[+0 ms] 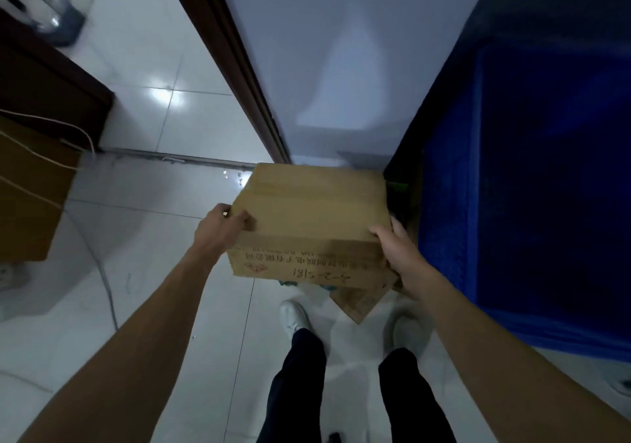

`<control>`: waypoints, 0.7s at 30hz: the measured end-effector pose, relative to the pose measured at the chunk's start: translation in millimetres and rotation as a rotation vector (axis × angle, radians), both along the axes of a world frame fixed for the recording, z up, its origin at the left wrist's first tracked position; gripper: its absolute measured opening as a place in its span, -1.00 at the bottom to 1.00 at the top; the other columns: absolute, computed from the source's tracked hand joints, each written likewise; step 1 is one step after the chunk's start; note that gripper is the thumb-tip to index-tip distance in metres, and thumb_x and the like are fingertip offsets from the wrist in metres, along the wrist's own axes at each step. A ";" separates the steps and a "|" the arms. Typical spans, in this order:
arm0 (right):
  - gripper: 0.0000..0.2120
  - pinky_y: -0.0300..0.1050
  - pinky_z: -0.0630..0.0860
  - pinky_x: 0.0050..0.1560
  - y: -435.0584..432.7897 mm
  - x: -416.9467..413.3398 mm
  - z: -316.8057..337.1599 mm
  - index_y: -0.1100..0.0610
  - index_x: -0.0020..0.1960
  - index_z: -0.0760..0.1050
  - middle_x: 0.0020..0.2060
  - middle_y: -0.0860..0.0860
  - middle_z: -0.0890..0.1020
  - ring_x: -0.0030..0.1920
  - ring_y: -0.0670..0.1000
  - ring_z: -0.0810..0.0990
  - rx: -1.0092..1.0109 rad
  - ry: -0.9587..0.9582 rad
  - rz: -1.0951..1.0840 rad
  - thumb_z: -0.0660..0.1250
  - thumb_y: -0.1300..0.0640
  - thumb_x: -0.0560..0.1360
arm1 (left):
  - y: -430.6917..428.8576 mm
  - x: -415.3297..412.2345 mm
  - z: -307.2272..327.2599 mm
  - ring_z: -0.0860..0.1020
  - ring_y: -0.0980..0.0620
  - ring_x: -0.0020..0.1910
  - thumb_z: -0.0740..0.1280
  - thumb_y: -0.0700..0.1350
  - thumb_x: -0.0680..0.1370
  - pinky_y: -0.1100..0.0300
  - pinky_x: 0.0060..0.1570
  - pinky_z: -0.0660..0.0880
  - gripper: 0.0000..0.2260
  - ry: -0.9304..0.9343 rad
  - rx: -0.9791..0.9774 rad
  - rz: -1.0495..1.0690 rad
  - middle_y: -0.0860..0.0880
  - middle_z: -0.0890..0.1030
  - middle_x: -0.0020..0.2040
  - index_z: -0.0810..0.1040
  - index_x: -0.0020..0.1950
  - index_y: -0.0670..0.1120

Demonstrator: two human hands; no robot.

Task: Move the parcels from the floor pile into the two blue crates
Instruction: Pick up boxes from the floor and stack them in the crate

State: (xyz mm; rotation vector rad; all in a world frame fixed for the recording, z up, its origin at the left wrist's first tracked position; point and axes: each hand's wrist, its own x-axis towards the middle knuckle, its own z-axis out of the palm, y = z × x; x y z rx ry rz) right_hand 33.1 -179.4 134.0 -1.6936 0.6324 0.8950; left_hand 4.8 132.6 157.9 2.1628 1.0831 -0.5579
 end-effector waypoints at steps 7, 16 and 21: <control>-0.33 -0.15 0.45 -0.14 -63.1 36.5 138.8 -0.11 0.56 0.23 0.36 -0.02 0.38 0.23 0.03 0.48 0.061 -0.189 0.200 0.27 -0.26 0.51 | -68.1 -24.3 124.0 0.56 -0.12 0.06 0.30 0.14 0.48 -0.04 0.07 0.52 -0.54 -0.255 -0.018 0.222 -0.11 0.60 0.13 0.55 0.28 -0.10; -0.38 -0.07 0.51 0.20 -154.3 47.5 281.0 -0.06 0.46 0.38 0.21 -0.03 0.59 0.16 -0.01 0.58 0.075 -0.438 0.311 0.24 -0.33 0.49 | -157.5 -30.8 233.1 0.56 -0.16 0.11 0.22 0.19 0.46 -0.09 0.20 0.52 -0.50 -0.548 0.002 0.333 -0.11 0.62 0.09 0.62 0.23 -0.09; -0.38 -0.02 0.45 0.27 -208.0 29.8 326.1 -0.07 0.42 0.43 0.21 -0.06 0.56 0.18 -0.02 0.54 0.001 -0.511 0.210 0.22 -0.36 0.47 | -208.2 -21.8 272.9 0.56 -0.21 0.14 0.22 0.18 0.51 -0.02 0.20 0.46 -0.56 -0.611 0.057 0.282 -0.12 0.65 0.13 0.65 0.21 -0.04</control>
